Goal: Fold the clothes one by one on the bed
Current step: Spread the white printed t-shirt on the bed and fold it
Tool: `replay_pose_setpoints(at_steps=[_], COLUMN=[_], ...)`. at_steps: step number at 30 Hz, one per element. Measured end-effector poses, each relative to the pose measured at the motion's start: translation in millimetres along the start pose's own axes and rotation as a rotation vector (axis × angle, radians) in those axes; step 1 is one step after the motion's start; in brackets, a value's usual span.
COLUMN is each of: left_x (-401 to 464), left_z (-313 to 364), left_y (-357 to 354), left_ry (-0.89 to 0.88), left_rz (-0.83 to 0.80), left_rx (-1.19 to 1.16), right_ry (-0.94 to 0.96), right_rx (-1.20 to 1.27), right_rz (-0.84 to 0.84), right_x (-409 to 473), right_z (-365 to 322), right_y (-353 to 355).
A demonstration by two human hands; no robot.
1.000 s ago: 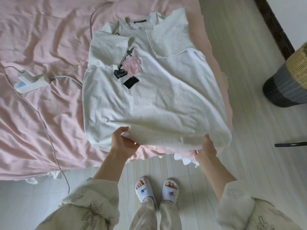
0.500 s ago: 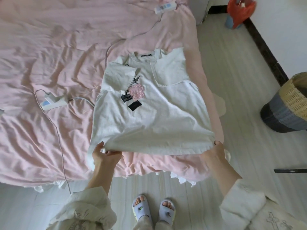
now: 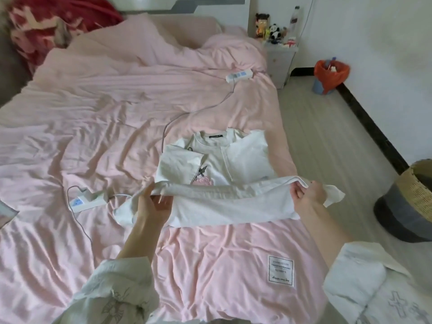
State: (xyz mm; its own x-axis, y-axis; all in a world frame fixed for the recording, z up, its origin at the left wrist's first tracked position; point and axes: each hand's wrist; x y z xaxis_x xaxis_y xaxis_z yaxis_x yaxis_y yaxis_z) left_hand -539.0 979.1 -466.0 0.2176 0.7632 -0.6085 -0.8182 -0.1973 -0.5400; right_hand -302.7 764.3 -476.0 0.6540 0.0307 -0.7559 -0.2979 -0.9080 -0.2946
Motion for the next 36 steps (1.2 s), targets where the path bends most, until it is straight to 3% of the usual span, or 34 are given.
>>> replay_pose_setpoints(at_steps=[9, 17, 23, 29, 31, 36], left_x=[127.0, 210.1, 263.8, 305.8, 312.9, 309.6], left_z=[19.5, 10.2, 3.8, -11.5, -21.2, -40.3], left_y=[-77.5, -126.0, -167.9, -180.1, -161.4, -89.2], left_ry=[0.039, 0.031, 0.008, 0.043, 0.062, -0.002], left_rz=[0.061, 0.145, 0.186, 0.057, 0.059, 0.148], left_rx=[0.097, 0.094, 0.118, 0.168, 0.264, 0.799], right_ry=[0.007, 0.084, 0.042, 0.017, 0.004, 0.114], right_rx=[0.146, -0.063, -0.017, -0.151, -0.260, -0.656], right_rz=[0.034, 0.114, 0.054, -0.108, -0.089, -0.065], right_x=[72.2, 138.6, 183.5, 233.9, 247.1, 244.0], right_z=[-22.1, -22.8, -32.4, -12.2, 12.1, 82.7], right_y=[-112.7, -181.5, -239.2, -264.3, -255.1, -228.5])
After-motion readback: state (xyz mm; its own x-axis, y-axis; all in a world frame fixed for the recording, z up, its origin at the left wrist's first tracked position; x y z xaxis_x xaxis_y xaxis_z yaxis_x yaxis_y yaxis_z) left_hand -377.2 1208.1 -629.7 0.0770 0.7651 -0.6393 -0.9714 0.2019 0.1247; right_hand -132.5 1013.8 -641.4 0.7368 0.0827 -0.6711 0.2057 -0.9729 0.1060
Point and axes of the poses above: each hand's wrist, its own x-axis towards the middle knuckle, its own y-axis out of the back of the hand, z = x × y, and after that the axes turned 7 degrees about -y, right-handed
